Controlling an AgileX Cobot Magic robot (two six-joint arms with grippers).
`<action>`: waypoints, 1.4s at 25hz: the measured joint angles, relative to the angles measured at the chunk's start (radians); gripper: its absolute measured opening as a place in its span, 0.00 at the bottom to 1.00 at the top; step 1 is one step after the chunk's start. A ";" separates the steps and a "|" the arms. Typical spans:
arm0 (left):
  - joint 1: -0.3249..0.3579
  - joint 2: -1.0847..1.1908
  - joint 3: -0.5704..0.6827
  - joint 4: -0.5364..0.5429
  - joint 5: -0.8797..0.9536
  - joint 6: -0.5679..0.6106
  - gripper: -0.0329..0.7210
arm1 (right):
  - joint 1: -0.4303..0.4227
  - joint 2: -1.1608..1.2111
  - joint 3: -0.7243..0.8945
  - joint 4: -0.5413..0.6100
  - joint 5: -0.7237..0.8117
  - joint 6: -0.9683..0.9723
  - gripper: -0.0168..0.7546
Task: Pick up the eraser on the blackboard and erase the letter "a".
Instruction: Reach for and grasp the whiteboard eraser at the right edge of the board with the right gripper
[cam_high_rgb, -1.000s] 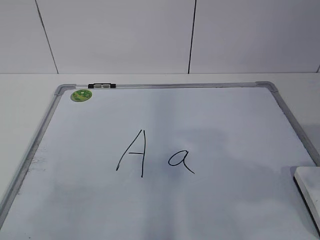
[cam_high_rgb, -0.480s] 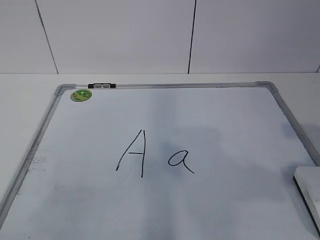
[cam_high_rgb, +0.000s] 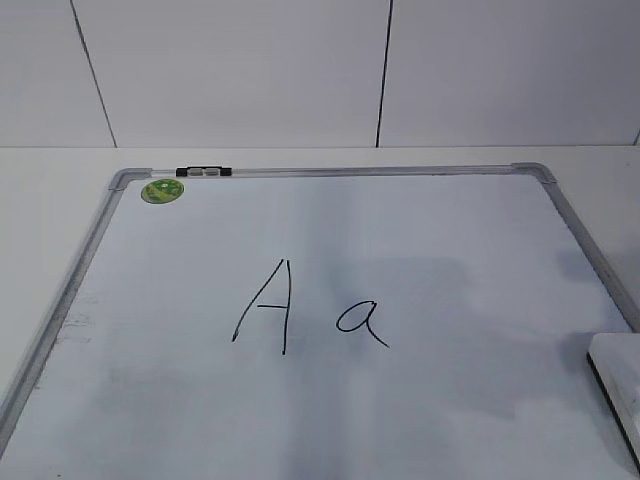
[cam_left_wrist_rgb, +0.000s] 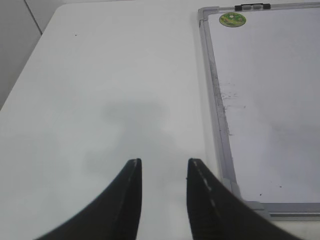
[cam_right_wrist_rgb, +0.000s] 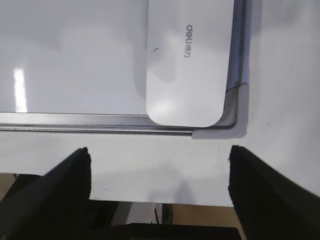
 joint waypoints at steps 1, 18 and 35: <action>0.000 0.000 0.000 0.000 0.000 0.000 0.35 | 0.000 0.013 0.000 -0.006 -0.006 0.002 0.90; 0.000 0.000 0.000 0.000 0.000 0.000 0.35 | 0.000 0.240 -0.002 -0.064 -0.158 0.053 0.90; 0.000 0.000 0.000 0.000 0.000 0.000 0.35 | 0.000 0.363 -0.003 -0.115 -0.242 0.136 0.90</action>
